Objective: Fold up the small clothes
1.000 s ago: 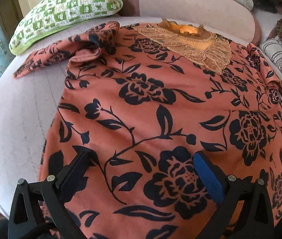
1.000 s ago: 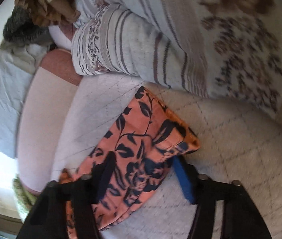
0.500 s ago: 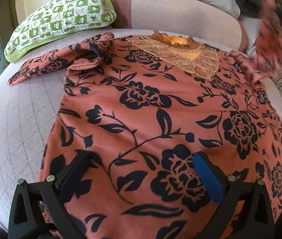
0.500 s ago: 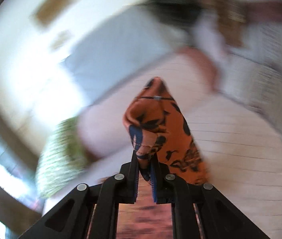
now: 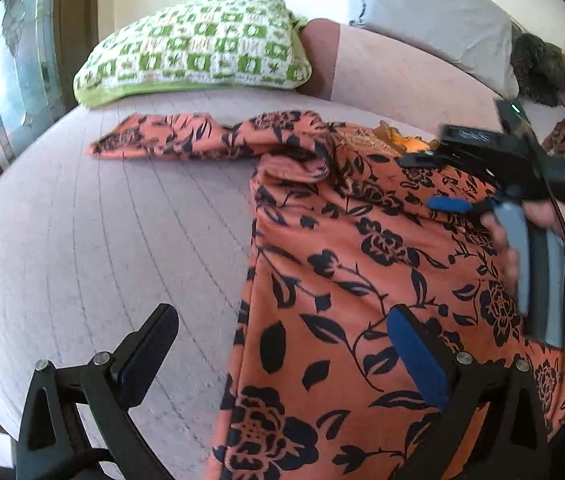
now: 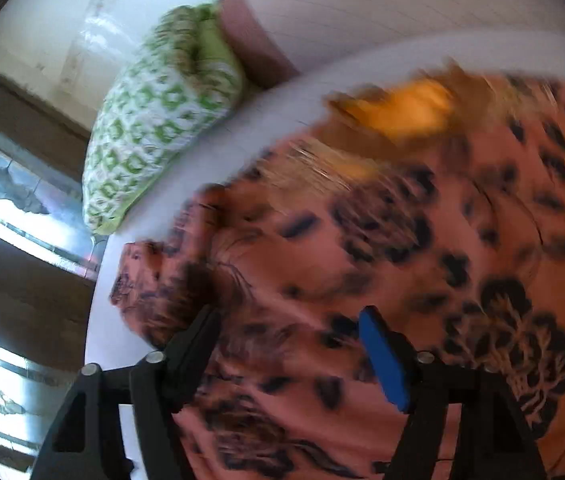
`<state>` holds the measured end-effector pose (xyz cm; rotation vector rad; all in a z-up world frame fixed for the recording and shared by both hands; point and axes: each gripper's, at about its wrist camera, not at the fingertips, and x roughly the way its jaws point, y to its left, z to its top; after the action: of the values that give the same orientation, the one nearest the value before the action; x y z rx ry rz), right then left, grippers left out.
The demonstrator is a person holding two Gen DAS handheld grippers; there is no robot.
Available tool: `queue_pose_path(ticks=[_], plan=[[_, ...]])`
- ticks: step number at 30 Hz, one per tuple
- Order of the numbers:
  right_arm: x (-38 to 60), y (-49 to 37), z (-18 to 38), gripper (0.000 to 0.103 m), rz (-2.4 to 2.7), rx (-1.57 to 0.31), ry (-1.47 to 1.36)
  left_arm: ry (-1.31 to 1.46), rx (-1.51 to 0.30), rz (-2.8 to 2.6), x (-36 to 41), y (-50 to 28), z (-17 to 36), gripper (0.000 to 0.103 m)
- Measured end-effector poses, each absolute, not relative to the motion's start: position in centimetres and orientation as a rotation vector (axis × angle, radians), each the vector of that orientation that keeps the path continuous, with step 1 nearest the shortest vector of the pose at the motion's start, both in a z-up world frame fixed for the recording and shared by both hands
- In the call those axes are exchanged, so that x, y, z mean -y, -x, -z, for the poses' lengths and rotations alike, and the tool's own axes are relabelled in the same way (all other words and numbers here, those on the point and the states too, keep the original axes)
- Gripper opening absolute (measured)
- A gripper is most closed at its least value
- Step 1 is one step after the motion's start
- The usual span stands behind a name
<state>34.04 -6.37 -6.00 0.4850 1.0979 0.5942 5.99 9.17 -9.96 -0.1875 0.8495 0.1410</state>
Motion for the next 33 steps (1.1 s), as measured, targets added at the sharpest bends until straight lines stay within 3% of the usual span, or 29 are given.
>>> queue_pose_path(ticks=[7,14,22,24,25,26,29,32,33], plan=[[18.8,-30.8,5.4,0.079,-0.491,-0.978,-0.533,0.114,-0.796,-0.021,-5.7,-10.3,7.4,0.103],[33.1,-33.9,6.0,0.079,-0.204,-0.966,-0.488,0.068,-0.773,0.063,-2.5,-18.1,6.6,0.103],[33.3,-41.0,8.6,0.077,-0.25,-1.051,-0.385,0.021,-0.875,0.026,-1.6,-22.9,10.6,0.103],[31.9,-42.5,10.0,0.047,-0.275,-1.08,-0.383,0.017,-0.884,0.02,-1.7,-23.1,11.1,0.103],[31.3,-43.1,10.6,0.016,-0.274,-1.104,-0.361,0.014,-0.888,0.02,-1.8,-23.2,11.2,0.103],[30.9,-43.1,10.9,0.011,-0.273,-1.097,-0.341,0.011,-0.89,0.019,-2.0,-23.2,11.3,0.103],[30.6,-41.5,8.3,0.01,-0.213,-0.959,-0.261,0.006,-0.868,0.018,-2.3,-23.5,11.4,0.103],[31.0,-42.3,11.9,0.016,-0.17,-1.094,-0.261,0.037,-0.898,0.01,-2.6,-24.2,11.9,0.103],[31.4,-41.8,11.6,0.016,-0.179,-1.056,-0.294,0.051,-0.906,0.009,-2.7,-24.2,12.1,0.103]])
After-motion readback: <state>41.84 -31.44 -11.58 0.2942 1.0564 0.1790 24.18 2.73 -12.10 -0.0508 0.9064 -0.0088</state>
